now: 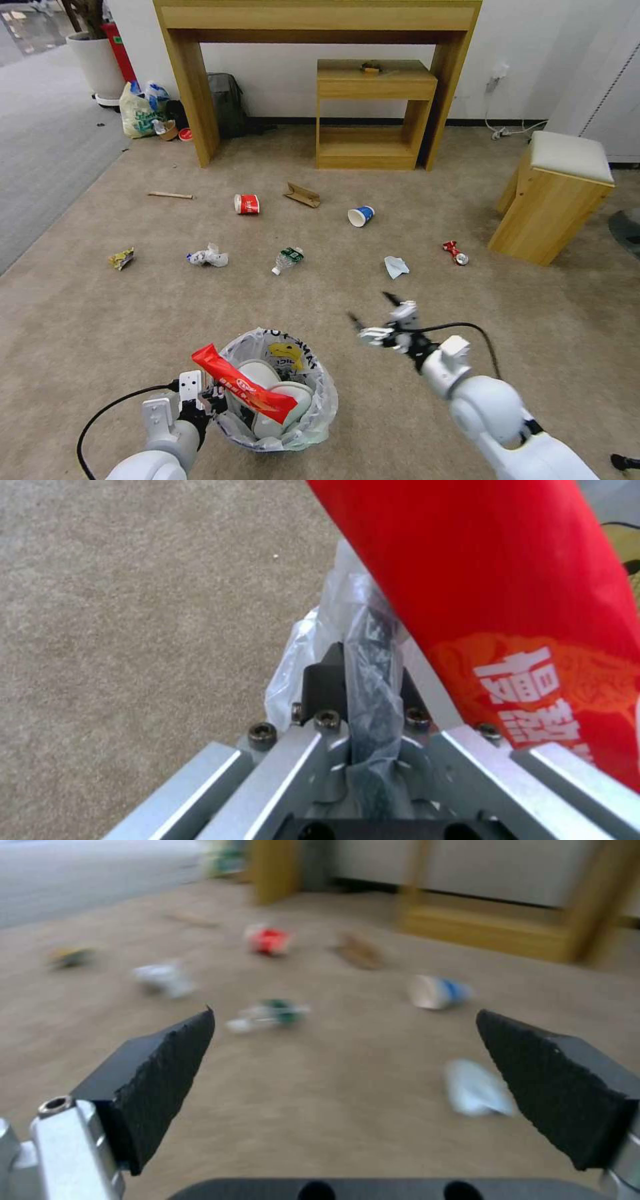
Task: Pick up the trash bin and place the garbage on the floor into it.
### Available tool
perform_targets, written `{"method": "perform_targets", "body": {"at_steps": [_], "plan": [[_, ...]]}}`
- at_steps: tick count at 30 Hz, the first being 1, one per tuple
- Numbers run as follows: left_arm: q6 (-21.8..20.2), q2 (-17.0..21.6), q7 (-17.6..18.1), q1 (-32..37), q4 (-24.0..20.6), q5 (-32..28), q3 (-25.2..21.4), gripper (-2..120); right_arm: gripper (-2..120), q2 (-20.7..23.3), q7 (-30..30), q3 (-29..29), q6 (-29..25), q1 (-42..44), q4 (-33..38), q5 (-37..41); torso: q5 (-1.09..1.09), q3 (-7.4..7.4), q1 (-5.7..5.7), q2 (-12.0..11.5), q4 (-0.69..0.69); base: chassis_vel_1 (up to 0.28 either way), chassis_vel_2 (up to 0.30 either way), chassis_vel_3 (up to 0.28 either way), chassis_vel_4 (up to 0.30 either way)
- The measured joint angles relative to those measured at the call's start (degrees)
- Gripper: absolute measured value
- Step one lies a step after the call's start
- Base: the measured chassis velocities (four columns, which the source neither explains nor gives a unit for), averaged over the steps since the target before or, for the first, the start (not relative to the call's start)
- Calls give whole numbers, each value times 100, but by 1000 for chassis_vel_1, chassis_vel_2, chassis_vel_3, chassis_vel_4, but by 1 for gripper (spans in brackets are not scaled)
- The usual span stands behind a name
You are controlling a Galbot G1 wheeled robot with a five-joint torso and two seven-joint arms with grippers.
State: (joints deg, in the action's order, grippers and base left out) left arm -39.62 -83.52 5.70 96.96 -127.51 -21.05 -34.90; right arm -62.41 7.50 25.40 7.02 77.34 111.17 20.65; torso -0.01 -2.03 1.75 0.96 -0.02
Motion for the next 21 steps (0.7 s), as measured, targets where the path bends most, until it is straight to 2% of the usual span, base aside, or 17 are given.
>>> {"method": "perform_targets", "body": {"at_steps": [1, 2, 5, 6, 8, 16, 21], "plan": [[17, 13, -25, 16, 0, 13, -5, 0, 100, -142, -87, 303, -2, 111, -11, 26, 2, 0, 0, 1, 0, 0, 0, 0, 0], [17, 13, -25, 16, 0, 13, -5, 0, 100, -142, -87, 303, -2, 111, -11, 26, 2, 0, 0, 1, 0, 0, 0, 0, 0], [53, 46, -122, 63, 10, 115, -32, 0, 100, -449, -130, 945, -14, 353, -22, 83, 2, 0, 0, 0, 1, 0, 0, 0, 0], [53, 46, -122, 63, 10, 115, -32, 0, 100, -449, -130, 945, -14, 353, -22, 83, 2, 0, 0, 0, 1, 0, 0, 0, 0], [56, 76, -154, 91, 17, 133, -41, 0, 100, -638, -68, 1306, -41, 497, -23, 110, 0, 0, 0, 0, 1, 0, 0, 0, 0], [81, 121, -199, 139, 38, 128, -32, 0, 100, -963, 139, 1943, -203, 699, -44, 211, 1, 0, 0, 0, 1, 0, 0, 0, 0], [92, 136, -208, 157, 35, 127, -6, 0, 100, -1023, 186, 2047, -219, 709, -39, 227, 1, 0, 0, 0, 1, 0, 0, 0, 0]]}}
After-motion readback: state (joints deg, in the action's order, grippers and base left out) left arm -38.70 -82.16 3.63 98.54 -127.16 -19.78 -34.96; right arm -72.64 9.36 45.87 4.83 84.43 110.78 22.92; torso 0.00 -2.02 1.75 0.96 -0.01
